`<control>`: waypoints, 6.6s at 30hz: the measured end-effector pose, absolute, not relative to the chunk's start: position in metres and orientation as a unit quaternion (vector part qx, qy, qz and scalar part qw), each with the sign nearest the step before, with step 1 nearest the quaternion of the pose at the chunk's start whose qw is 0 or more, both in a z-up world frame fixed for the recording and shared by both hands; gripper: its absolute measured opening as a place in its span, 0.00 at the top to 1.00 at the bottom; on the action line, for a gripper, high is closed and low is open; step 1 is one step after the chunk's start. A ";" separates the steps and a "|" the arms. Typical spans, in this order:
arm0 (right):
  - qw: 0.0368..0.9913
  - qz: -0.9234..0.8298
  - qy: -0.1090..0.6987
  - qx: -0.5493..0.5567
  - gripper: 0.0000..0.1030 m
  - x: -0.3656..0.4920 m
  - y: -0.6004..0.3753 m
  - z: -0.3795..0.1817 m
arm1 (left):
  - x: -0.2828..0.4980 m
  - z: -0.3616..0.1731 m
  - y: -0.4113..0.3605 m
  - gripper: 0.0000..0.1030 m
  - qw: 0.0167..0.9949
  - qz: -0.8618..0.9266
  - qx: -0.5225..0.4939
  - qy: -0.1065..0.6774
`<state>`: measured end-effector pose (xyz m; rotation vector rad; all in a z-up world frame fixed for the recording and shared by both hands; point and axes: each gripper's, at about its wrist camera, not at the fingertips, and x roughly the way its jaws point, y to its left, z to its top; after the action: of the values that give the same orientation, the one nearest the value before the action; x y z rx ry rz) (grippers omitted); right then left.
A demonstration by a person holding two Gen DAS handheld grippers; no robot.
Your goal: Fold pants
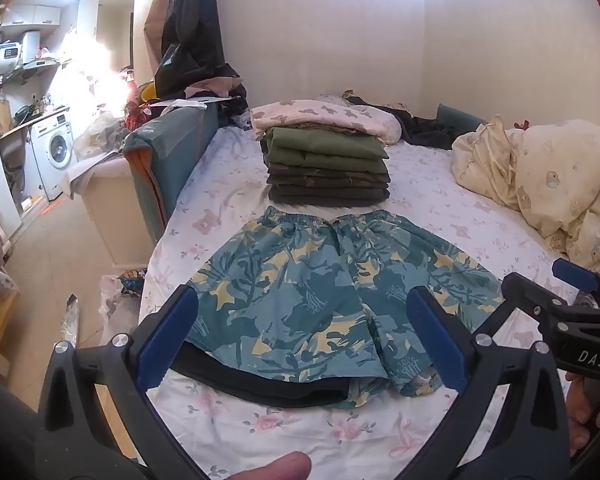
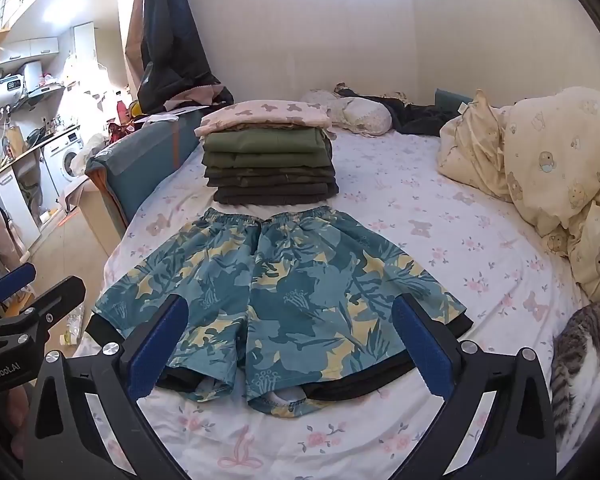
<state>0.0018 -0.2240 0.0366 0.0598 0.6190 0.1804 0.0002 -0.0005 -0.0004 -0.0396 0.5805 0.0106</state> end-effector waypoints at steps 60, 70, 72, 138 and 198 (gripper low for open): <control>0.948 0.091 0.305 0.031 0.00 0.002 -0.222 0.036 | -0.002 0.002 0.001 0.01 0.958 0.006 -0.019 0.285; 0.948 0.091 0.305 0.030 0.00 0.002 -0.222 0.035 | -0.002 0.001 0.002 0.01 0.958 0.006 -0.019 0.285; 0.948 0.090 0.305 0.030 0.00 0.002 -0.222 0.035 | -0.002 0.001 0.002 0.01 0.958 0.006 -0.019 0.285; 0.756 0.252 0.586 0.147 0.99 0.099 -0.250 -0.105 | 0.317 -0.107 -0.075 0.22 0.782 -0.076 -0.057 0.616; 0.726 0.422 0.530 0.114 0.99 0.134 0.015 -0.040 | 0.289 -0.089 0.239 0.22 0.829 -0.073 -0.067 0.551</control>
<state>0.1339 0.0154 -0.0401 0.2509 1.1690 0.9315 0.2891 0.2387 -0.0893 -0.1416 1.1698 -0.1540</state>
